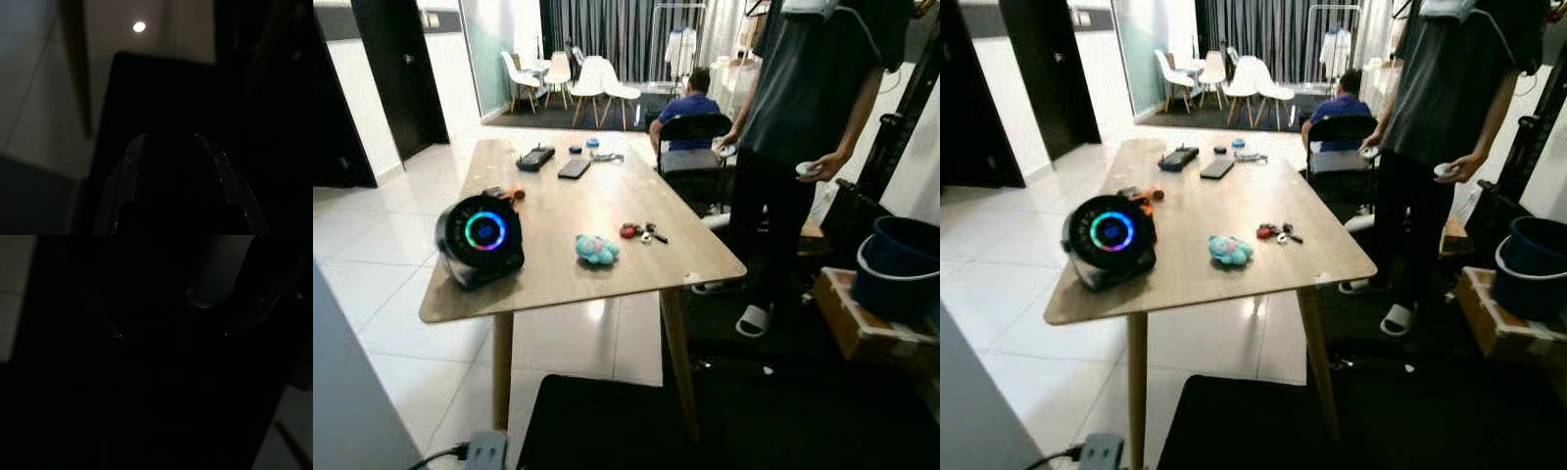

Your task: Hang keys on a hook

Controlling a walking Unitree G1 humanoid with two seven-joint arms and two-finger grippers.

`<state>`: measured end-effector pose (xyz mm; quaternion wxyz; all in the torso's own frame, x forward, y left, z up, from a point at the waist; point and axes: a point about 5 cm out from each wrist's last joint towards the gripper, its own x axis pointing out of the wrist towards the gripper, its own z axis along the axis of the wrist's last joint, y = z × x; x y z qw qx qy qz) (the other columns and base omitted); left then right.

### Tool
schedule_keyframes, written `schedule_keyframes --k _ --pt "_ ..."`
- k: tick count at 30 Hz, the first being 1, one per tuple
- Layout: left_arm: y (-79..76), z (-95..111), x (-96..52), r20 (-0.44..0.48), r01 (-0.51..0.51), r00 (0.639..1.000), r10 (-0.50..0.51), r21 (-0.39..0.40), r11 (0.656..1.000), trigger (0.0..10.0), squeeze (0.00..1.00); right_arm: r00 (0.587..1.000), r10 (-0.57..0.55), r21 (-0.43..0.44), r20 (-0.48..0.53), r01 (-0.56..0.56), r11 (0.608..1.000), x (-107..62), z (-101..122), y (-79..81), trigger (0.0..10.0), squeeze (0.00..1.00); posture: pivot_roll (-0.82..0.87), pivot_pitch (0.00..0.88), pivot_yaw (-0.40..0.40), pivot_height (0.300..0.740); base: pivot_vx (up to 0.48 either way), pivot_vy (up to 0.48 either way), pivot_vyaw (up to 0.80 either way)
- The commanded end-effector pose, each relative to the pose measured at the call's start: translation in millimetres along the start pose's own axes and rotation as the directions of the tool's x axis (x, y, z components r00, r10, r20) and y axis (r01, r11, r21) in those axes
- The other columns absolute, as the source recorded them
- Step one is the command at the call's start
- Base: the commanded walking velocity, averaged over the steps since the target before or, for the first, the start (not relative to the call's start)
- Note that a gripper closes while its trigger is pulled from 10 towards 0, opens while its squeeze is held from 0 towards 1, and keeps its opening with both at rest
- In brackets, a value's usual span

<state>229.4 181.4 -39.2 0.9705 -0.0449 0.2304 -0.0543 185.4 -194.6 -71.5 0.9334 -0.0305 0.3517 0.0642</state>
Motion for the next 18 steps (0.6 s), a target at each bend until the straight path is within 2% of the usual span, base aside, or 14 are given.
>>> schedule_keyframes --k 1,5,11,18 --pt "1.5 -8.7 -4.1 -0.04 -0.003 0.999 0.003 -0.001 1.0 10.0 0.0 1.0 0.016 -0.001 -0.004 -0.016 1.0 -1.3 -4.0 4.9 10.0 0.0 0.02 0.042 0.002 0.74 0.0 -0.458 0.0" --pt "0.7 -9.3 -3.9 -0.05 0.005 0.999 -0.005 0.013 1.0 10.0 0.0 1.0 0.017 0.0 0.002 -0.017 1.0 -1.2 -3.6 5.8 10.0 0.0 0.02 0.046 0.006 0.74 0.0 -0.107 0.0" --pt "-4.7 -6.0 0.7 -0.073 0.044 0.997 -0.038 0.083 0.996 10.0 0.0 1.0 0.017 0.004 0.012 -0.017 1.0 -1.2 -2.9 7.2 10.0 0.0 0.03 0.057 0.015 0.74 0.0 0.0 0.0" --pt "-6.1 -3.5 2.8 -0.074 0.055 0.996 -0.048 0.1 0.993 10.0 0.0 1.0 0.011 0.011 0.019 -0.011 1.0 -1.0 -2.0 7.3 10.0 0.0 0.03 0.063 0.026 0.74 0.0 0.0 0.0"
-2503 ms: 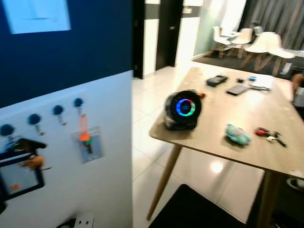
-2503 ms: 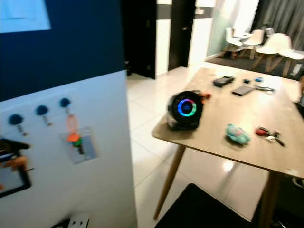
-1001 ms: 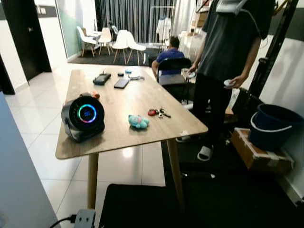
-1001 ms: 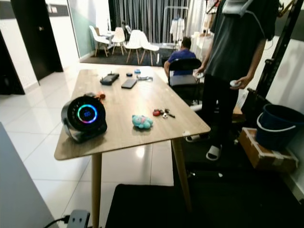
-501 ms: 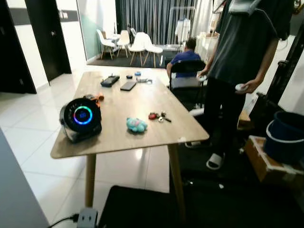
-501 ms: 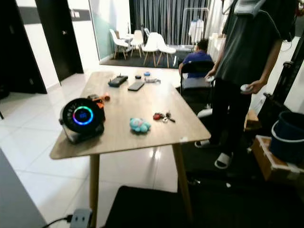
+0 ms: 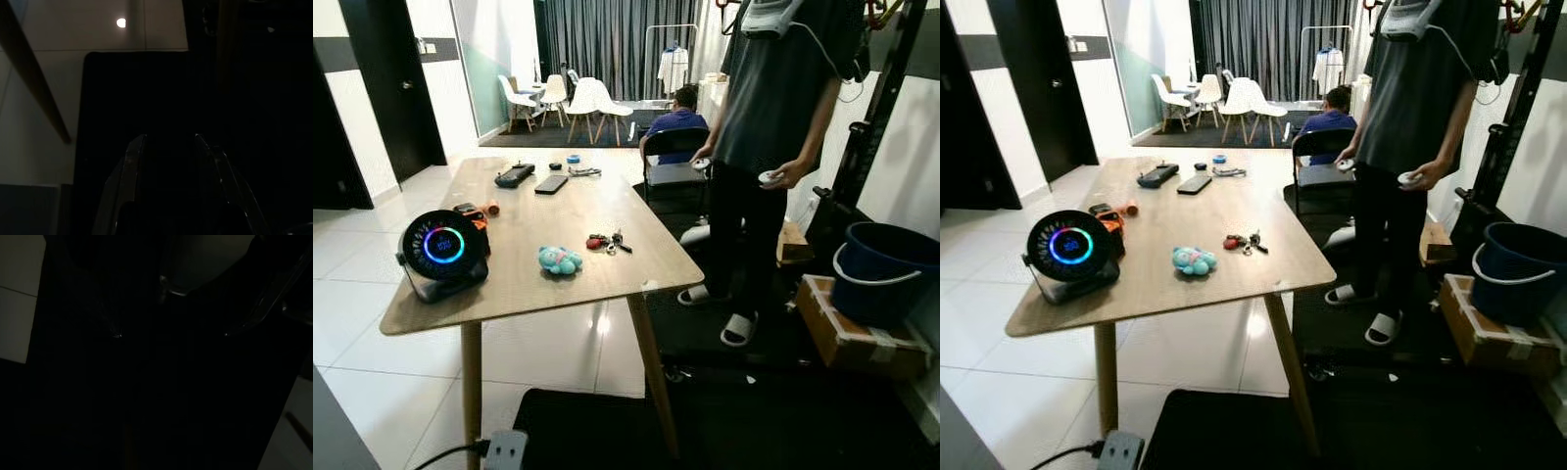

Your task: Hang keys on a hook

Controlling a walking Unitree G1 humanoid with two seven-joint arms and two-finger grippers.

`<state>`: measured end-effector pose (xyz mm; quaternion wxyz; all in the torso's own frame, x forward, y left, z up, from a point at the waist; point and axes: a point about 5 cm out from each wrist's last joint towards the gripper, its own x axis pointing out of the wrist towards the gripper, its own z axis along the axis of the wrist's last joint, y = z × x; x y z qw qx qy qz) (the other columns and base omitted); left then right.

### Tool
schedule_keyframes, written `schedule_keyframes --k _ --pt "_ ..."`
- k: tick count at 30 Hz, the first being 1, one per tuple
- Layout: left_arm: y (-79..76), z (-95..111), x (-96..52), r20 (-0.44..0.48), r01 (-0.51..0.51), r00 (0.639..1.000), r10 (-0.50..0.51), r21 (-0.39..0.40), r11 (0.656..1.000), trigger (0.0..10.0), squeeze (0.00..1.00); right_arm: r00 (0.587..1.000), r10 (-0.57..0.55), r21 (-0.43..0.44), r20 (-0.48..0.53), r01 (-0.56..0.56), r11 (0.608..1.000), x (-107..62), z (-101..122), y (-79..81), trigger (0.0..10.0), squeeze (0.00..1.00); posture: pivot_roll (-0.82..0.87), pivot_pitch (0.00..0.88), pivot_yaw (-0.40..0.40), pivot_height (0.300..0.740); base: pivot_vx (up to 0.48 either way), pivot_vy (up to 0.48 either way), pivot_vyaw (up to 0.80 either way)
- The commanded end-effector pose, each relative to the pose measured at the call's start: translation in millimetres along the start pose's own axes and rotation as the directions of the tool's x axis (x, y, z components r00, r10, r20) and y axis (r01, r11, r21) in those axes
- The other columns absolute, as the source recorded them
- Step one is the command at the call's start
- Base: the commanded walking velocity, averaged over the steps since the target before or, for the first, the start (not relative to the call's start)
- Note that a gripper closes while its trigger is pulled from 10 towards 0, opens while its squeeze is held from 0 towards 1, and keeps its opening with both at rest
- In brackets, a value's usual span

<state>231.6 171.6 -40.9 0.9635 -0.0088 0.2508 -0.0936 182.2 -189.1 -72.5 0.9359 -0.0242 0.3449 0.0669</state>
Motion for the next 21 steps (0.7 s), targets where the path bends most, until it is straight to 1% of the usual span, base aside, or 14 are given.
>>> schedule_keyframes --k 1,6,8,11,14,18,21 --pt "2.9 -2.6 -1.2 -0.022 -0.006 1.0 0.007 0.016 1.0 10.0 0.0 1.0 0.002 0.002 0.003 -0.002 1.0 0.2 0.3 1.5 10.0 0.0 0.03 0.063 0.026 0.74 0.0 0.0 0.0" --pt "4.3 -2.0 0.9 -0.045 -0.037 0.998 0.038 0.011 0.999 10.0 0.0 1.0 -0.005 0.009 0.004 0.005 1.0 -0.1 0.1 0.3 10.0 0.0 0.02 0.063 0.028 0.74 0.0 0.0 0.0" --pt "5.6 -2.8 1.3 -0.065 -0.048 0.997 0.051 0.038 0.998 10.0 0.0 1.0 -0.006 0.01 0.004 0.006 1.0 -0.1 0.2 0.0 10.0 0.0 0.02 0.063 0.025 0.74 0.0 0.0 0.0" --pt "5.8 -3.0 1.2 -0.068 -0.041 0.997 0.044 0.043 0.998 10.0 0.0 1.0 -0.006 0.01 0.005 0.006 1.0 0.0 0.5 -0.2 10.0 0.0 0.02 0.064 0.024 0.74 0.0 0.0 0.0" --pt "7.5 -0.7 0.6 -0.039 -0.043 0.998 0.043 0.002 0.999 10.0 0.0 1.0 -0.002 0.008 0.008 0.001 1.0 0.6 1.7 0.2 10.0 0.0 0.02 0.064 0.021 0.74 0.296 0.0 0.0" --pt "7.4 0.0 0.7 -0.036 -0.039 0.999 0.039 0.005 0.999 10.0 0.0 1.0 0.004 0.008 0.012 -0.005 1.0 0.9 2.7 0.7 10.0 0.0 0.02 0.065 0.02 0.74 0.445 0.0 0.0" --pt "7.2 -0.1 1.0 -0.039 -0.04 0.998 0.041 0.004 0.999 10.0 0.0 0.999 0.031 -0.028 0.01 -0.031 0.999 2.0 4.3 3.0 10.0 0.0 0.02 0.065 0.021 0.74 0.48 0.0 0.0"
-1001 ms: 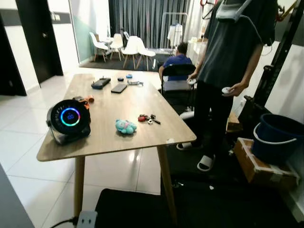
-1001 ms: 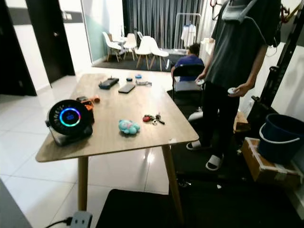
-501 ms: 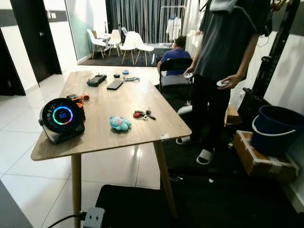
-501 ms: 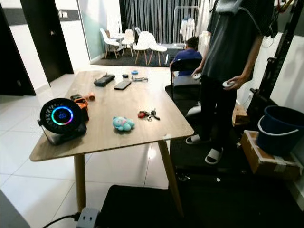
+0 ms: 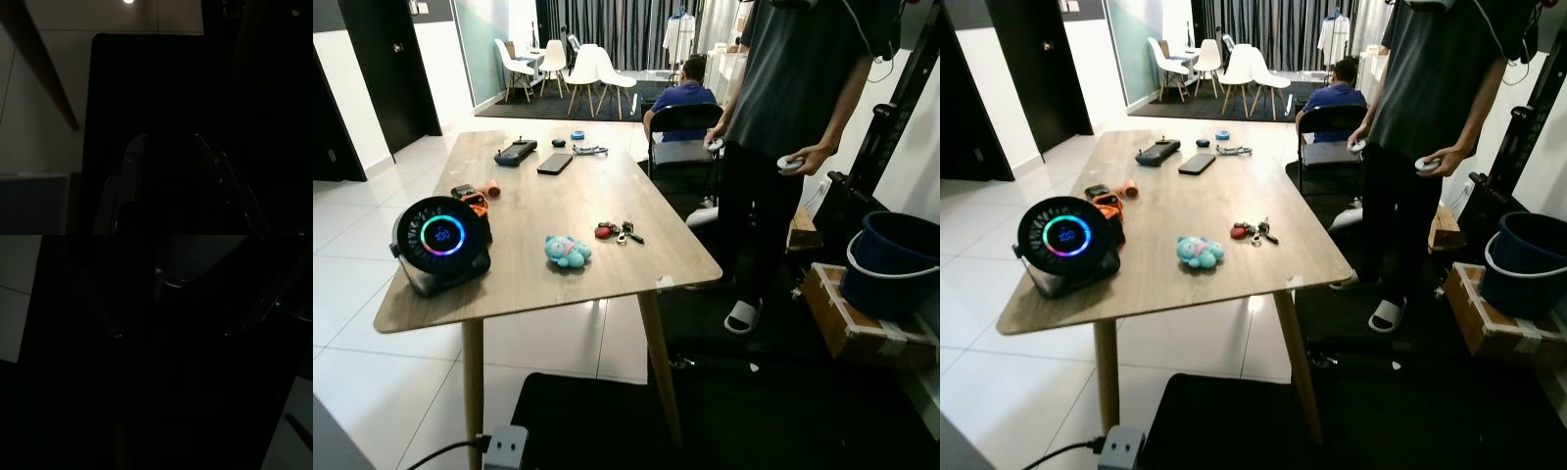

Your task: Hang keys on a hook

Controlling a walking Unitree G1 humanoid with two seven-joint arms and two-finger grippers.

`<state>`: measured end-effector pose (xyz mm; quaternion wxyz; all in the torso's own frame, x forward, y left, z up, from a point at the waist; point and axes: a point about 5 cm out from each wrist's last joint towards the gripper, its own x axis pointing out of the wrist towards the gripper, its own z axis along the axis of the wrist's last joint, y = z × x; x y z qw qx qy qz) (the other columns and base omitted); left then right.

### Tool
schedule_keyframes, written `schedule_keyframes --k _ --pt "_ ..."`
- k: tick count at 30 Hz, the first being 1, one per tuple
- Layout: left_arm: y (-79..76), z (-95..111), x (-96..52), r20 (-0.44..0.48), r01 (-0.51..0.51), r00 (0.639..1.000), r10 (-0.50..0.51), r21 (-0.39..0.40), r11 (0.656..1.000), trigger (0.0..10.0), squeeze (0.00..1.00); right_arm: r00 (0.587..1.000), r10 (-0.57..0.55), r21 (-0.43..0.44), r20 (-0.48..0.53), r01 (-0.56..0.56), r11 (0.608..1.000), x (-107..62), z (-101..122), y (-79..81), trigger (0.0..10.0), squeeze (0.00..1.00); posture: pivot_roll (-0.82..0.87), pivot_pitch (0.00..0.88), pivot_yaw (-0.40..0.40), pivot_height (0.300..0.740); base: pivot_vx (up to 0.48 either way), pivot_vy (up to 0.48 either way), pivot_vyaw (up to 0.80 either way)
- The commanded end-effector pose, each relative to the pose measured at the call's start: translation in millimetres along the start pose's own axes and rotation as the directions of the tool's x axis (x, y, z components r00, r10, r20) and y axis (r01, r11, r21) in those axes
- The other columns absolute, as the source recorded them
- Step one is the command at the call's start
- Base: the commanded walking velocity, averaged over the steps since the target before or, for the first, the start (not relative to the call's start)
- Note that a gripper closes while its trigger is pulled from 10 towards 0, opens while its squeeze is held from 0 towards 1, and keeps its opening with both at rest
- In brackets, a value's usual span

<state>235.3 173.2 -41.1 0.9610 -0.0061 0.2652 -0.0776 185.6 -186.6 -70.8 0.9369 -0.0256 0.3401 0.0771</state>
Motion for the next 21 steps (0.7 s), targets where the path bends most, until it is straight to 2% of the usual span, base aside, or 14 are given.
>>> schedule_keyframes --k 1,3,9,11,14,21 --pt "5.0 -2 -1.8 -0.011 -0.009 1.0 0.009 0.007 1.0 10.0 0.0 1.0 0.02 -0.024 0.0 -0.02 1.0 0.5 1 1.6 10.0 0.0 0.02 0.065 0.021 0.74 0.48 0.0 0.0" --pt "4.9 -2 -1.7 -0.011 -0.009 1.0 0.009 0.004 1.0 10.0 0.0 1.0 0.023 -0.025 -0.001 -0.023 0.999 0.6 1 2.0 10.0 0.0 0.02 0.066 0.02 0.74 0.48 0.0 0.0" --pt "6.0 0 -1.5 -0.002 -0.02 1.0 0.02 -0.01 1.0 10.0 0.0 1.0 0.024 -0.031 -0.015 -0.024 0.999 0.3 -2 4.2 10.0 0.0 0.02 0.066 0.018 0.74 0.48 0.0 0.8" --pt "7.1 -1 -1.8 -0.002 -0.026 1.0 0.026 -0.011 1.0 10.0 0.0 1.0 0.002 0.008 -0.023 -0.002 1.0 0.1 -4 3.5 10.0 0.0 0.02 0.066 0.018 0.74 0.48 0.0 0.0" --pt "9.0 -1 -2.3 -0.003 -0.041 0.999 0.041 -0.012 0.999 10.0 0.0 1.0 -0.001 0.01 -0.026 0.001 1.0 0.1 -4 3.4 10.0 0.0 0.02 0.066 0.018 0.74 0.439 0.0 0.0" --pt "18.0 -2 -4.9 -0.004 -0.114 0.993 0.114 -0.05 0.992 10.0 0.0 0.999 0.0 -0.005 -0.037 0.0 1.0 0.0 -4 -0.3 10.0 0.0 0.03 0.068 0.012 0.74 0.0 0.0 0.0"
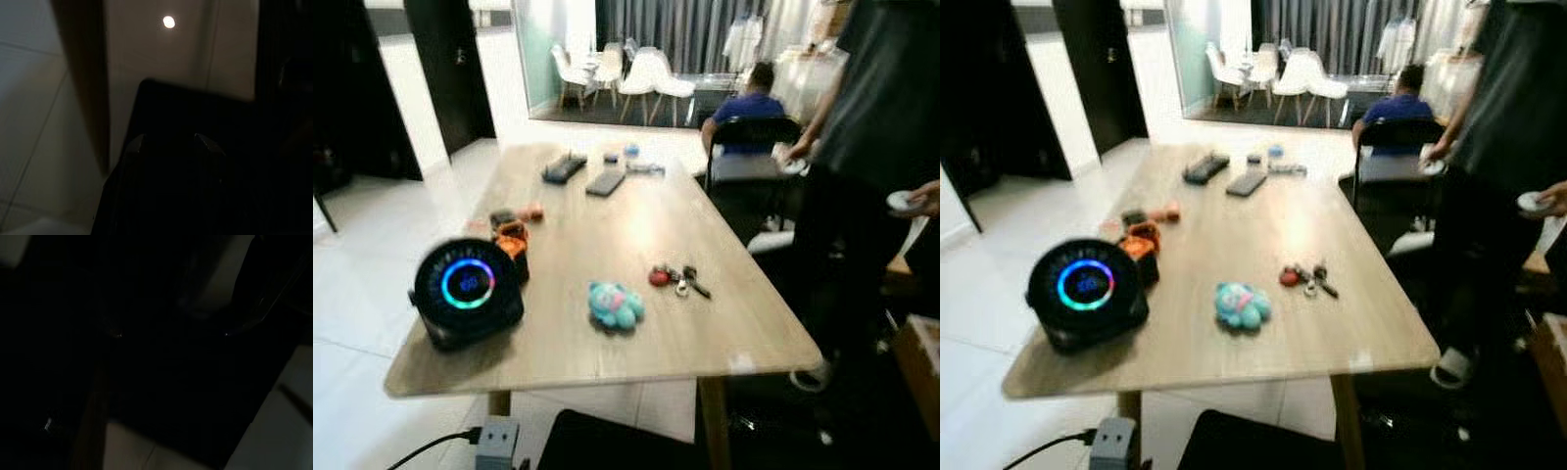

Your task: Hang keys on a hook

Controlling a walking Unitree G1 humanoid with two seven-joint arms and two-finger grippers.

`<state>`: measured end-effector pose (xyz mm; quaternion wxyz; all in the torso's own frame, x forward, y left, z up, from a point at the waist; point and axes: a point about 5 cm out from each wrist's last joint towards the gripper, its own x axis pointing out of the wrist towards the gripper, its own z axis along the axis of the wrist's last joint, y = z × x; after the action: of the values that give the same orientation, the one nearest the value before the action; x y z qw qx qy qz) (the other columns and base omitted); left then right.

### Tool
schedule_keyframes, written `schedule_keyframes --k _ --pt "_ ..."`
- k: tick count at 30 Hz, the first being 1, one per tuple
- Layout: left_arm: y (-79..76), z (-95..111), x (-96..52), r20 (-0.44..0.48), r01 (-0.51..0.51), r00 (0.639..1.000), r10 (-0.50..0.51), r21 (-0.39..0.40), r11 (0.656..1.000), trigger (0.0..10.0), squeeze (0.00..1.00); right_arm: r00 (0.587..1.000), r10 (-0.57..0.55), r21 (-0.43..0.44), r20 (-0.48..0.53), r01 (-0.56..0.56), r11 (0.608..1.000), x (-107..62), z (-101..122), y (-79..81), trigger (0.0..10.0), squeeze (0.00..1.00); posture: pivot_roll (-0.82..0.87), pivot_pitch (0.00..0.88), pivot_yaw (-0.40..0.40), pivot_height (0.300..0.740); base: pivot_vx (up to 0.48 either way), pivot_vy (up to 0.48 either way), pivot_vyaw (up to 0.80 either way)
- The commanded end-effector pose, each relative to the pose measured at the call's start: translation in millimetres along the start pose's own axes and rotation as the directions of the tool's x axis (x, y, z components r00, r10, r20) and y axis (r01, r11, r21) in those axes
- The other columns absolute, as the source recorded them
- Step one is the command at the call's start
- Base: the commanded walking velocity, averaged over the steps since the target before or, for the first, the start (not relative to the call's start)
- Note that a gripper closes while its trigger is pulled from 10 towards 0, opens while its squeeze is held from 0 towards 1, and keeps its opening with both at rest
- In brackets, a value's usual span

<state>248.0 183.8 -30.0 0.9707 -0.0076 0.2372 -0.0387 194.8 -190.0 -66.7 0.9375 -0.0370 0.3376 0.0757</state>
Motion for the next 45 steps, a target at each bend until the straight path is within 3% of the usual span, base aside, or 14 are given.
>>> schedule_keyframes --k 1,14,17,23,25,27,28,29,32,39,42,43,45 --pt "8.0 -18 -9.1 -0.062 -0.045 0.997 0.043 -0.028 0.999 10.0 0.0 0.999 0.012 0.016 -0.041 -0.011 1.0 -4.0 -12 4.4 10.0 0.0 0.03 0.068 0.012 0.74 0.0 0.0 0.0" --pt "7.2 -18 -10.6 -0.052 -0.006 0.999 0.006 -0.015 1.0 10.0 0.0 0.999 0.01 0.017 -0.051 -0.009 1.0 -4.6 -14 4.4 10.0 0.0 0.02 0.062 0.016 0.74 0.0 0.0 0.0" --pt "-7.8 -21 -14.0 -0.04 0.135 0.991 -0.131 0.126 0.983 10.0 0.0 0.996 -0.017 0.031 -0.085 0.019 0.999 -9.4 -24 0.4 10.0 0.0 0.02 0.06 0.017 0.74 0.0 0.0 0.0" --pt "-10.6 -20 -19.9 0.029 0.179 0.982 -0.187 0.172 0.969 10.0 0.0 0.986 -0.117 0.096 -0.116 0.128 0.987 -18.3 -35 -14.7 10.0 0.0 0.02 0.055 0.022 0.74 0.0 0.0 0.0" --pt "-3.4 -21 -26.7 0.063 0.191 0.977 -0.204 0.178 0.965 10.0 0.0 0.951 -0.268 0.116 -0.153 0.287 0.951 -34.1 -49 -42.2 10.0 0.0 0.01 0.054 0.026 0.74 0.0 0.0 0.0" --pt "-1.0 -21 -28.8 0.068 0.195 0.975 -0.21 0.181 0.964 10.0 0.0 0.936 -0.315 0.116 -0.161 0.334 0.935 -39.4 -52 -50.8 10.0 0.0 0.01 0.054 0.026 0.74 0.0 0.0 0.0" --pt "3.5 -22 -32.1 0.078 0.2 0.973 -0.217 0.186 0.962 10.0 0.0 0.903 -0.401 0.122 -0.155 0.42 0.899 -49.3 -55 -67.4 10.0 0.0 0.01 0.054 0.028 0.74 0.0 0.0 0.0" --pt "3.5 -22 -32.1 0.078 0.2 0.973 -0.217 0.186 0.962 10.0 0.0 0.903 -0.401 0.122 -0.155 0.42 0.899 -49.3 -55 -67.4 10.0 0.0 0.01 0.054 0.028 0.74 0.0 0.0 0.0" --pt "15.5 -19 -40.9 0.133 0.204 0.964 -0.23 0.184 0.961 10.0 0.0 0.805 -0.587 0.169 -0.088 0.593 0.787 -74.5 -52 -108.2 10.0 0.0 0.01 0.059 0.031 0.74 0.0 0.0 0.0" --pt "21.8 -1 -50.6 0.259 0.283 0.906 -0.335 0.221 0.933 10.0 0.0 0.684 -0.718 0.214 0.129 0.688 0.693 -102.2 -16 -162.0 10.0 0.0 0.01 0.077 0.023 0.74 0.0 0.0 0.0" --pt "22.2 4 -50.7 0.28 0.286 0.897 -0.343 0.223 0.932 10.0 0.0 0.666 -0.729 0.228 0.157 0.694 0.683 -104.9 -10 -167.6 10.0 0.0 0.01 0.079 0.021 0.74 0.0 0.0 0.0" --pt "20.8 16 -52.3 0.322 0.326 0.859 -0.398 0.256 0.91 10.0 0.0 0.62 -0.747 0.247 0.239 0.705 0.664 -110.9 9 -181.3 10.0 0.0 0.01 0.082 0.021 0.74 0.0 0.0 0.0" --pt "18.4 23 -54.0 0.333 0.362 0.831 -0.446 0.286 0.887 10.0 0.0 0.594 -0.751 0.253 0.289 0.709 0.658 -114.1 22 -188.2 10.0 0.0 0.01 0.082 0.021 0.74 0.0 0.0 0.0"
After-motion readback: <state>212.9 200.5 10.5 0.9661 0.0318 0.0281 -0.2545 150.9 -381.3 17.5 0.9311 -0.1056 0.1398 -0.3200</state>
